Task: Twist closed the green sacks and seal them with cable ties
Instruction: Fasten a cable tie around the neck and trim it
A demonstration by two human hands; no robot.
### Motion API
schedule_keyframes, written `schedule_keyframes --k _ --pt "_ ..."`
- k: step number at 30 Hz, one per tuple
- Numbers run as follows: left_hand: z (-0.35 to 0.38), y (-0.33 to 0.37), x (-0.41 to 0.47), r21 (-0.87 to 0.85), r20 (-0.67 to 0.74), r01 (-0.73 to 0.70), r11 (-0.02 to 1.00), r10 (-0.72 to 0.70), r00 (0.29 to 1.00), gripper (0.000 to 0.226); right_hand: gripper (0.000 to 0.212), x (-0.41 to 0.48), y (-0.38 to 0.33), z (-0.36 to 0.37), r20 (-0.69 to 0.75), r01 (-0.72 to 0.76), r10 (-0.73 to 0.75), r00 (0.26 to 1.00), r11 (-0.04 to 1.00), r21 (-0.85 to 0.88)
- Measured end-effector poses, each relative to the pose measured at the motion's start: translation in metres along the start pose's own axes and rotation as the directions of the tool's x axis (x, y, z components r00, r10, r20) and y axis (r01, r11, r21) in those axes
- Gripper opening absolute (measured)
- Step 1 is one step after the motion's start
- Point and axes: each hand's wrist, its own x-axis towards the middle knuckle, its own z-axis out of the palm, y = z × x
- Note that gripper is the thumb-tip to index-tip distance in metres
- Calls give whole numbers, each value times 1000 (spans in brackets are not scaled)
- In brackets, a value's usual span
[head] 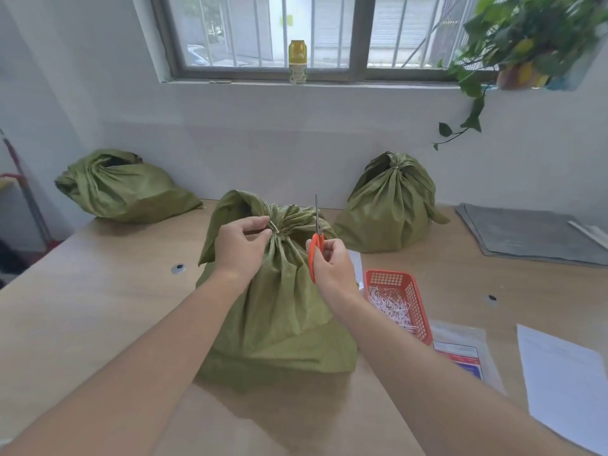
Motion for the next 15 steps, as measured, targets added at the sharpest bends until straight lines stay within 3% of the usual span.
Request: schedule_keyframes --k 8,11,15 --pt "20 1 28 226 -56 -59 972 74 996 9 20 42 39 -24 61 179 -169 984 943 -280" --pt "21 -5 32 295 -55 -66 953 86 995 8 16 50 48 -34 144 295 -258 955 867 -403" --pt "21 -7 37 304 -50 -131 944 153 987 15 28 58 50 -39 249 441 -364 898 736 -514"
